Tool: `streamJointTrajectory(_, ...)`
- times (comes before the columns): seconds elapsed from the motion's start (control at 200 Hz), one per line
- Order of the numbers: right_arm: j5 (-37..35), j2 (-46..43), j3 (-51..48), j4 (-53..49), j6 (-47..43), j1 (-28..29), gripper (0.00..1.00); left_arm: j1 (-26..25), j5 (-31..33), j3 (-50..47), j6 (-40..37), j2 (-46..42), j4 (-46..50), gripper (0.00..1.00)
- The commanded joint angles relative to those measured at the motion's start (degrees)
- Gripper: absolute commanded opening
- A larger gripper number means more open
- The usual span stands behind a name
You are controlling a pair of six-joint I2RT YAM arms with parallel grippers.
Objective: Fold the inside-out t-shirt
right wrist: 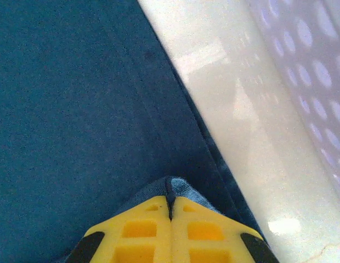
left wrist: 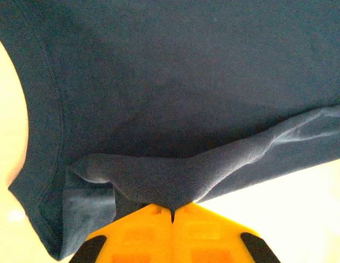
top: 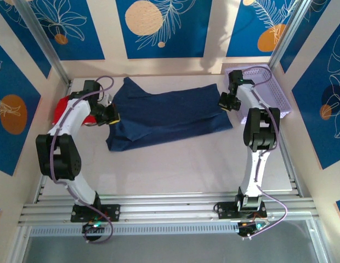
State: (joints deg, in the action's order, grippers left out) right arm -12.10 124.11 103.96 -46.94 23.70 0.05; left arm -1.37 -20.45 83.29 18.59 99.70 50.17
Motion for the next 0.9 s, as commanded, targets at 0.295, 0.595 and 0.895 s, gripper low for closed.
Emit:
streamJointTrajectory(0.295,0.0,-1.2,4.7,-1.1,-5.0,2.6,0.3,1.5,5.3,9.7,9.2,15.0,-8.5,0.48)
streamJointTrajectory(0.595,5.1,-18.3,-15.6,9.3,-5.5,9.3,0.49,-6.4,6.2,-13.7,9.2,-3.9,-18.8,0.59)
streamJointTrajectory(0.895,5.5,-19.8,-17.2,8.5,-5.0,12.2,0.49,-13.1,8.9,-16.5,7.4,2.4,-19.1,0.59)
